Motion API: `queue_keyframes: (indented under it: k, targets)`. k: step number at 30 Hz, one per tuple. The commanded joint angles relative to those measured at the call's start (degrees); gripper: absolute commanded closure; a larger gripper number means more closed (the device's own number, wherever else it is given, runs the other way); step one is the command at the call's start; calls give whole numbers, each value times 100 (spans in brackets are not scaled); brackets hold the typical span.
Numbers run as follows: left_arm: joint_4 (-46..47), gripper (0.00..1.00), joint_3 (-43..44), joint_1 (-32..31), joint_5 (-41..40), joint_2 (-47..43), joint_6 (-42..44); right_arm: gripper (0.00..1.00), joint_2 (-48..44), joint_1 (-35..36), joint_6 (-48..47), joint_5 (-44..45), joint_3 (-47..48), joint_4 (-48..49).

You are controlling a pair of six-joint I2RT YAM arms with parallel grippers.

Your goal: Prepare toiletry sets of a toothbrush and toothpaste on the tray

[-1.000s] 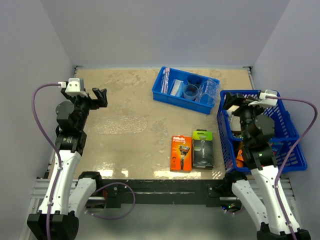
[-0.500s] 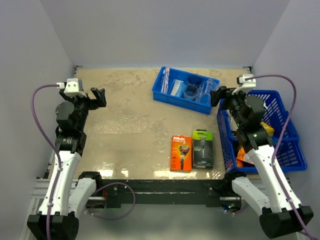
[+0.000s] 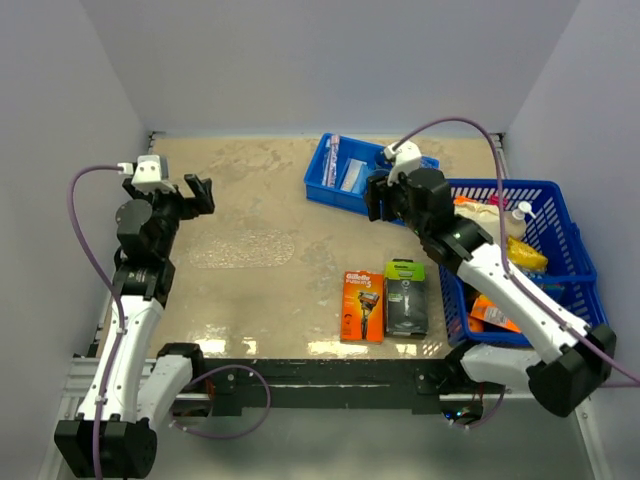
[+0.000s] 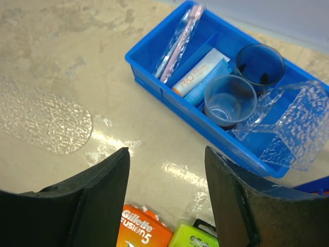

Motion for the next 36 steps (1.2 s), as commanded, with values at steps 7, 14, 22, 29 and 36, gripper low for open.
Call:
queue_keyframes:
  k: [7,14,22,29,36]
  targets:
    - [15,0,91,-12,125,256,-176,49,1787,89,-95,237,1249,-378]
    - [24,0,91,-12,72,186,-88,52,2509,-631,99,-590,1749,-333]
    - [50,0,73,-65,169,169,-97,53,3142,-641,-69,-309,2303,-632]
    - [59,0,64,-109,186,186,-97,56,3565,-606,-130,-9,2541,-703]
    - [76,0,64,-144,274,204,-88,58,3828,-526,-209,536,2611,-694]
